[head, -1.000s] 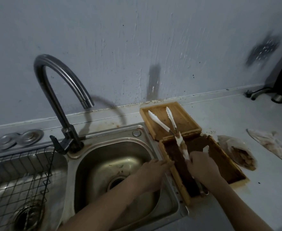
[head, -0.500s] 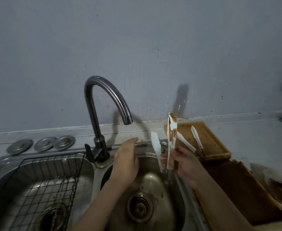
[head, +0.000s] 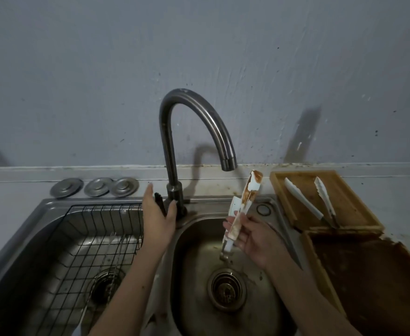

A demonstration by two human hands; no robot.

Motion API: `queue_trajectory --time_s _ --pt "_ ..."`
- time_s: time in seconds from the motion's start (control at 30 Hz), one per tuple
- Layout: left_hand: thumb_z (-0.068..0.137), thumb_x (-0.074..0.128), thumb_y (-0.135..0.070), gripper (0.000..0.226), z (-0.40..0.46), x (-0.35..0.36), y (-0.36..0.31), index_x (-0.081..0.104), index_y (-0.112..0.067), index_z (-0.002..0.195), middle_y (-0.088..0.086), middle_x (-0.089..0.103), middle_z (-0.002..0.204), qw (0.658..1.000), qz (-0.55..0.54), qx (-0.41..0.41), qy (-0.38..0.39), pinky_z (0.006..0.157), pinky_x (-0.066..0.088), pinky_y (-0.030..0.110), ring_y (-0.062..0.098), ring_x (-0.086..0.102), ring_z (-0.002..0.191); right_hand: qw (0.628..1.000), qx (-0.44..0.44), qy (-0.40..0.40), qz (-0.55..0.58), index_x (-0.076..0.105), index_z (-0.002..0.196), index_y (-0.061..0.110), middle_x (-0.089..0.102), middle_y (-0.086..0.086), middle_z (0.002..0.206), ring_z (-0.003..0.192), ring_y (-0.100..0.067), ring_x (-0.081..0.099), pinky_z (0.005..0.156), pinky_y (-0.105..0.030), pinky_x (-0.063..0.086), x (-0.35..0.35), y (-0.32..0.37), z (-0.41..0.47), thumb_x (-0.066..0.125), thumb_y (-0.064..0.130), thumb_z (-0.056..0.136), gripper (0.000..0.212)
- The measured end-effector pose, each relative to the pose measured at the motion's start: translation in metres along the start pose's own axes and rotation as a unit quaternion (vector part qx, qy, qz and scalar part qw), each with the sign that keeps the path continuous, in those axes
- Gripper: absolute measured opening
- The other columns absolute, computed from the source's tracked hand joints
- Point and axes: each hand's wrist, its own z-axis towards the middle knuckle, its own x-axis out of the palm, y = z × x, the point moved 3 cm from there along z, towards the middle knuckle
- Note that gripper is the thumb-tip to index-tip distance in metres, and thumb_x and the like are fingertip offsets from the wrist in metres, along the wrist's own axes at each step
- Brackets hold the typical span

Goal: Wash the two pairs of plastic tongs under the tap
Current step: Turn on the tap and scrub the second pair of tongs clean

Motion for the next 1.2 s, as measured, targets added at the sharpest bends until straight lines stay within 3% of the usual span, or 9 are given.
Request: queue_trajectory --time_s 0.1,0.2,0.43,0.63,0.8,1.07,1.2 --pt "0.089 0.056 -0.012 0.035 0.005 0.006 -0.003 0.045 -0.005 0.121 0.015 0.057 0.116 0.999 -0.006 -0.032 -0.040 0.092 0.047 0.044 0.027 0.058 0.102 1.000 -0.016 -0.006 0.019 0.055 0.100 0.003 0.067 -0.015 0.092 0.081 -0.025 0.068 0.072 -0.038 0.054 0.003 0.004 0.003 0.043 0.009 0.096 0.013" --pt "0.091 0.051 -0.012 0.010 0.009 0.005 -0.005 0.049 -0.006 0.100 0.010 0.057 0.090 0.995 -0.038 -0.049 -0.081 0.071 0.042 0.034 0.020 0.053 0.076 0.999 -0.035 -0.002 0.007 0.055 0.099 0.006 0.068 -0.014 0.093 0.076 -0.020 0.071 0.071 -0.036 0.057 0.002 0.007 0.006 0.045 0.002 0.094 0.012" --pt "0.093 0.046 -0.012 0.006 0.009 0.005 0.007 0.047 -0.006 0.093 0.011 0.056 0.081 0.995 0.010 0.006 -0.097 0.064 0.033 0.028 0.024 0.051 0.071 0.999 -0.034 0.012 0.017 0.055 0.106 0.007 0.069 -0.016 0.098 0.085 -0.023 0.071 0.073 -0.038 0.055 -0.003 -0.002 0.009 0.046 -0.006 0.091 0.022" --pt "0.094 0.042 -0.012 0.004 0.004 0.004 0.017 0.042 -0.014 0.090 0.011 0.057 0.081 0.996 -0.022 0.009 -0.090 0.058 0.040 0.029 0.024 0.055 0.071 0.999 -0.030 0.018 0.022 0.056 0.104 0.008 0.069 -0.017 0.098 0.085 -0.023 0.072 0.075 -0.039 0.055 -0.003 -0.007 0.011 0.045 -0.006 0.092 0.022" --pt "0.095 0.042 -0.014 0.004 0.000 0.003 0.020 0.042 -0.014 0.091 0.019 0.061 0.090 0.994 -0.048 -0.005 -0.095 0.072 0.047 0.043 0.031 0.059 0.081 0.999 -0.033 0.014 0.014 0.055 0.108 0.007 0.069 -0.017 0.101 0.086 -0.022 0.071 0.076 -0.039 0.056 -0.001 -0.006 0.010 0.045 -0.005 0.092 0.023" --pt "0.094 0.043 -0.013 0.005 -0.003 0.002 0.023 0.043 -0.013 0.090 0.016 0.060 0.085 0.993 -0.046 -0.003 -0.106 0.062 0.041 0.030 0.029 0.057 0.075 0.999 -0.031 0.009 0.019 0.055 0.111 0.007 0.067 -0.017 0.103 0.091 -0.025 0.068 0.076 -0.039 0.054 -0.001 -0.004 0.006 0.043 -0.006 0.092 0.025" --pt "0.094 0.043 -0.014 0.005 -0.005 0.002 0.024 0.045 -0.011 0.091 0.018 0.060 0.086 0.993 -0.054 -0.005 -0.108 0.065 0.044 0.039 0.031 0.057 0.075 0.999 -0.028 0.009 0.028 0.054 0.112 0.006 0.067 -0.017 0.102 0.091 -0.025 0.067 0.075 -0.039 0.053 -0.001 -0.003 0.005 0.043 -0.006 0.092 0.025"
